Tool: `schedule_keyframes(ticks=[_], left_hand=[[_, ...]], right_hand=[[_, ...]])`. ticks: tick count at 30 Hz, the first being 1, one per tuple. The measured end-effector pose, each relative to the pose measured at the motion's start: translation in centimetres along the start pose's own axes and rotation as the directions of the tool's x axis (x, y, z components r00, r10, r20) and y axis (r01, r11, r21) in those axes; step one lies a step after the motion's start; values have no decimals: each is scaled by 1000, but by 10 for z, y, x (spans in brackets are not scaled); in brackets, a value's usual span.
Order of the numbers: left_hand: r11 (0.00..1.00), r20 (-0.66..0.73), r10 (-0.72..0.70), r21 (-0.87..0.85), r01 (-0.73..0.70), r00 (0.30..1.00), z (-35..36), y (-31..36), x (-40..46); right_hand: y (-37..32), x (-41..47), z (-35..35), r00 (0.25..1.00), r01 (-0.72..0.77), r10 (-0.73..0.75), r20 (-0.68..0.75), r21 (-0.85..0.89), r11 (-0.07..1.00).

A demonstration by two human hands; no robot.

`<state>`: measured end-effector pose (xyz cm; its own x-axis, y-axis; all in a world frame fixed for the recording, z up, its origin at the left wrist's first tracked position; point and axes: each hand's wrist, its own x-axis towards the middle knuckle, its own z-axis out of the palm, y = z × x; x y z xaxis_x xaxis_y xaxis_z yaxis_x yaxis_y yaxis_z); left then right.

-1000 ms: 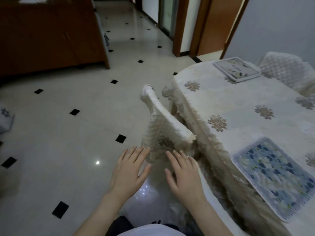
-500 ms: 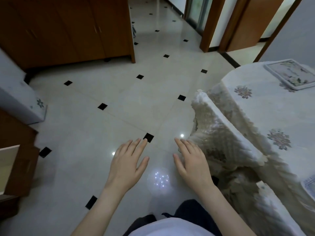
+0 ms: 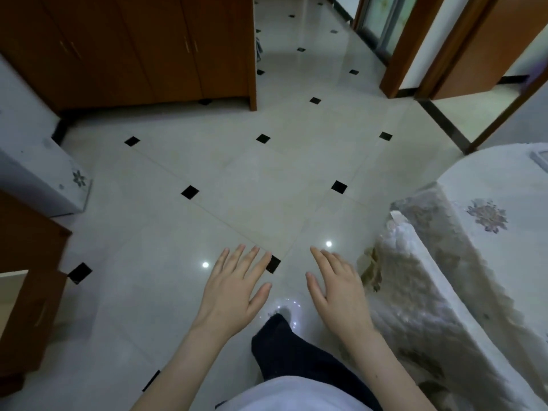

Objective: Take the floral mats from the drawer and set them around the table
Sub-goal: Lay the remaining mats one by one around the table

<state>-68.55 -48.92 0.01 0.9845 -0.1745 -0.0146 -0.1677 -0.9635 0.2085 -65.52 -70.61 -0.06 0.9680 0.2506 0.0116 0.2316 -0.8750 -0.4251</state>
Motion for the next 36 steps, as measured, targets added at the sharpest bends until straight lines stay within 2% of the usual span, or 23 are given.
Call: schedule_keyframes(ticks=[5,10,15,22,25,30,36], left_hand=[[1000,-40,-23,16,24,999,-29,-26,106],[1000,-66,23,21,-22,998,-50,-33,199],[982,-13,187,-14,-187,982,-39,-18,269],[918,42,396,-31,-395,917,-18,-4,381],[873,43,487,-44,-486,872,-12,-2,446],[759,51,651,-55,-648,758,-21,10,566],[566,52,824,-79,-820,564,-29,43,692]], right_hand=[[12,111,-22,998,23,-22,-61,17,1000],[36,193,-49,992,-11,12,-128,8,1000],[66,237,-52,986,-96,98,-138,20,995],[109,290,-54,951,-278,278,-138,19,960],[130,330,-61,914,-364,359,-187,6,931],[158,397,-84,817,-507,482,-317,3,862],[191,452,-111,655,-682,637,-407,45,730]])
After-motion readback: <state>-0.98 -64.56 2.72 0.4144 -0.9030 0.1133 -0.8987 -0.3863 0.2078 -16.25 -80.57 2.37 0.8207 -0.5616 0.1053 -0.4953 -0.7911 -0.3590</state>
